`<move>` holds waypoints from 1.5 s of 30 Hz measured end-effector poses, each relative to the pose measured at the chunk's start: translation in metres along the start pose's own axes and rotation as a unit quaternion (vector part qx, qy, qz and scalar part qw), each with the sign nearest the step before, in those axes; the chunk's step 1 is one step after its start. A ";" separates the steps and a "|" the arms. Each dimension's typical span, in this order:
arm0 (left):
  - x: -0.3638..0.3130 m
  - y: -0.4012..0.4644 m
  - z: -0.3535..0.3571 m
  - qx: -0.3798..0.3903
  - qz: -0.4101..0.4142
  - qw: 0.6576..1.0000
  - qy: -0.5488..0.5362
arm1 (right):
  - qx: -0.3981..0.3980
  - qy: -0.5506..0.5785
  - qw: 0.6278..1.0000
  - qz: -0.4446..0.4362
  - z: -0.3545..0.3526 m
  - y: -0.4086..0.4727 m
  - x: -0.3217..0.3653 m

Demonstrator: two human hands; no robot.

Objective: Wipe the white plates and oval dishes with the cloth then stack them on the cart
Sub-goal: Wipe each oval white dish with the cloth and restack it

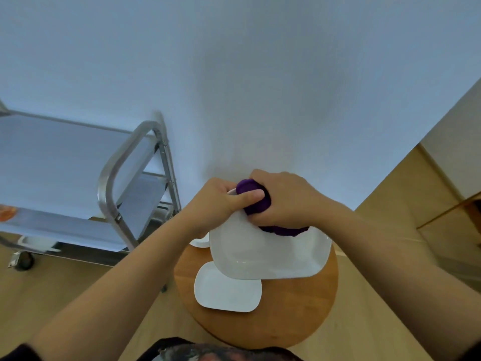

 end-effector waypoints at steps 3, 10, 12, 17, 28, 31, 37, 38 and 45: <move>-0.006 -0.003 -0.005 -0.023 0.010 1.000 -0.003 | 0.027 0.042 0.999 0.001 -0.008 0.000 -0.002; -0.012 -0.011 -0.040 -0.092 0.008 0.996 -0.022 | 0.018 0.104 0.993 0.051 -0.019 -0.015 -0.044; -0.013 -0.011 -0.044 -0.110 0.011 0.993 -0.049 | -0.013 0.126 0.990 0.060 -0.026 -0.017 -0.054; -0.016 -0.014 -0.052 -0.151 0.021 0.980 -0.130 | -0.150 0.319 0.926 0.132 -0.039 -0.033 -0.089; 0.002 -0.013 -0.047 -0.273 0.031 0.912 -0.306 | -0.350 0.687 0.585 0.250 0.016 -0.055 -0.109; 0.016 -0.013 -0.025 -0.302 0.012 0.882 -0.363 | -0.366 0.732 0.529 0.225 0.024 -0.042 -0.089; 0.017 -0.013 -0.023 -0.239 0.059 0.944 -0.218 | -0.327 0.669 0.625 0.234 0.016 -0.037 -0.081; 0.015 -0.010 -0.026 -0.199 0.055 0.964 -0.168 | -0.316 0.636 0.664 0.234 0.009 -0.038 -0.084; -0.008 0.007 -0.051 -0.195 0.003 0.951 -0.242 | -0.217 0.426 0.860 0.179 -0.020 -0.021 -0.053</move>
Point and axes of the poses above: each hand's wrist, its own y-axis towards the middle knuckle, its own z-axis out of the palm, x = y × z, the point moved 10 cm from there along y, towards the middle knuckle, and after that the axes turned 3 degrees about x, right-handed, at the moved point
